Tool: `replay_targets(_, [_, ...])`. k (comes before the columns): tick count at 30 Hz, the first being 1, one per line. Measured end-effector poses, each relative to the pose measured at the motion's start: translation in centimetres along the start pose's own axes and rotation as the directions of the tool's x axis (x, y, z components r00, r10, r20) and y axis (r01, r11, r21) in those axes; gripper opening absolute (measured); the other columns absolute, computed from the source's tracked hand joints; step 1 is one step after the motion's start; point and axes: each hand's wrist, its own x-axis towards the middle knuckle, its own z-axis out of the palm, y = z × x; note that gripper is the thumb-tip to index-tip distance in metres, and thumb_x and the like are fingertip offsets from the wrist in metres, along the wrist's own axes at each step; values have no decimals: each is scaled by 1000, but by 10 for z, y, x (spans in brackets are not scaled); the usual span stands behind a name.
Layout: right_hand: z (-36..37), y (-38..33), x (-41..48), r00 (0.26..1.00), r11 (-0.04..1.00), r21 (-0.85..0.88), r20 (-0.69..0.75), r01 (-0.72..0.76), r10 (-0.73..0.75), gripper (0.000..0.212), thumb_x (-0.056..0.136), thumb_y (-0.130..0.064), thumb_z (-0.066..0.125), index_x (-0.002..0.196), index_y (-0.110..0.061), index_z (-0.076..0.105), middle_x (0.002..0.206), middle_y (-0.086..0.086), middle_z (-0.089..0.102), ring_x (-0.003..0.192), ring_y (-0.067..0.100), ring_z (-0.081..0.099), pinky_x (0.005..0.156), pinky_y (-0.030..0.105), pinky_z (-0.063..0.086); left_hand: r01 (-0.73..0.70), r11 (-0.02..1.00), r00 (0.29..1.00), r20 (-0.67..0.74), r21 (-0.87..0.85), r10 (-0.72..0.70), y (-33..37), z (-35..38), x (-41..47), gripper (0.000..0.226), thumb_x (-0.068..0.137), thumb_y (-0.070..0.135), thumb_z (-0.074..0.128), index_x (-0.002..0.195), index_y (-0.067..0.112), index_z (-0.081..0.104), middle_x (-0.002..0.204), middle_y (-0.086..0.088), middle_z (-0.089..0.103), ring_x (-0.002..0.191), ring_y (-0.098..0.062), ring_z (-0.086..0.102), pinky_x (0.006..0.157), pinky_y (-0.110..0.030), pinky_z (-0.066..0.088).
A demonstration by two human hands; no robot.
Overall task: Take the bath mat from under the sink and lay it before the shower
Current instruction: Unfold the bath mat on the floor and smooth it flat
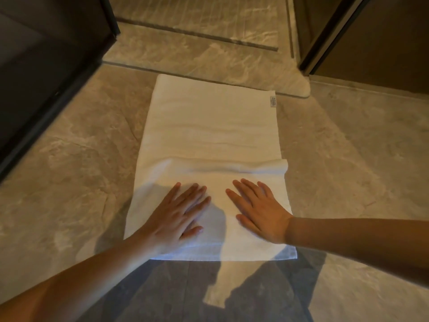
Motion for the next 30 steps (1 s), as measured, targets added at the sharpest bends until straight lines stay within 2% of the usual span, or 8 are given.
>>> replay_targets(6, [9, 7, -19, 997, 996, 39, 24, -75, 74, 63, 94, -56, -1, 146, -34, -29, 156, 2, -33, 141, 38, -32, 112, 68, -6, -210, 978, 976, 63, 9, 210, 28, 13, 39, 67, 94, 67, 29, 152, 35, 19, 161, 2, 13, 149, -25, 6, 116, -52, 1])
replay_targets(13, [21, 20, -48, 989, 988, 65, 52, -138, 135, 63, 95, -56, 1, 147, -34, -26, 156, 2, -32, 140, 37, -33, 113, 66, -9, -278, 958, 956, 76, -70, 283, 50, 17, 59, 63, 97, 64, 25, 152, 36, 17, 162, 1, 11, 149, -26, 3, 118, -55, 4])
replay_targets(15, [16, 26, -53, 990, 979, 151, 9, -138, 138, 62, 99, -54, 11, 153, -32, -11, 162, 3, -15, 147, 34, -19, 117, 59, -5, -313, 944, 949, -11, -108, 314, 51, 4, 73, 54, 98, 55, 35, 147, 31, 36, 155, -4, 34, 143, -29, 29, 115, -53, 22])
replay_targets(18, [-2, 38, -55, 929, 863, 461, -183, -207, 321, 50, 99, -40, 40, 144, -19, 36, 140, 9, 41, 129, 31, 41, 105, 45, 35, -363, 909, 922, -221, -206, 318, 38, -32, 118, 32, 92, 24, 59, 121, 12, 64, 117, -11, 66, 103, -32, 63, 87, -41, 52])
replay_targets(22, [-19, 75, -53, 668, 577, 722, -216, -382, 712, 33, 93, -26, 60, 117, -5, 51, 105, 14, 55, 95, 31, 55, 86, 47, 45, -150, 900, 987, -116, -410, 112, 33, -71, 217, 24, 96, 15, 49, 115, 14, 65, 103, -6, 64, 94, -24, 58, 79, -34, 44])
replay_targets(26, [-27, 97, -42, 664, 423, 810, -57, -406, 746, 23, 92, -28, 62, 103, -8, 60, 88, 10, 65, 84, 26, 61, 76, 31, 51, 92, 831, 994, 102, -549, -43, 48, -69, 293, 17, 91, 18, 56, 93, 11, 71, 91, -3, 66, 90, -24, 61, 70, -28, 40])
replay_targets(28, [-28, 100, -36, 615, 343, 844, -19, -413, 788, 20, 91, -28, 64, 89, -10, 55, 71, 2, 56, 69, 20, 53, 58, 18, 40, 194, 830, 973, 212, -522, -95, 53, -60, 313, 23, 88, 29, 61, 78, 10, 65, 81, -7, 62, 81, -26, 60, 66, -31, 39])
replay_targets(30, [-26, 102, -30, 572, 259, 858, 48, -443, 819, 28, 88, -30, 67, 77, -13, 48, 63, -3, 45, 61, 15, 44, 52, 21, 32, 268, 834, 952, 265, -482, -153, 55, -49, 324, 35, 87, 39, 60, 73, 7, 63, 76, -12, 61, 75, -27, 58, 65, -35, 41])
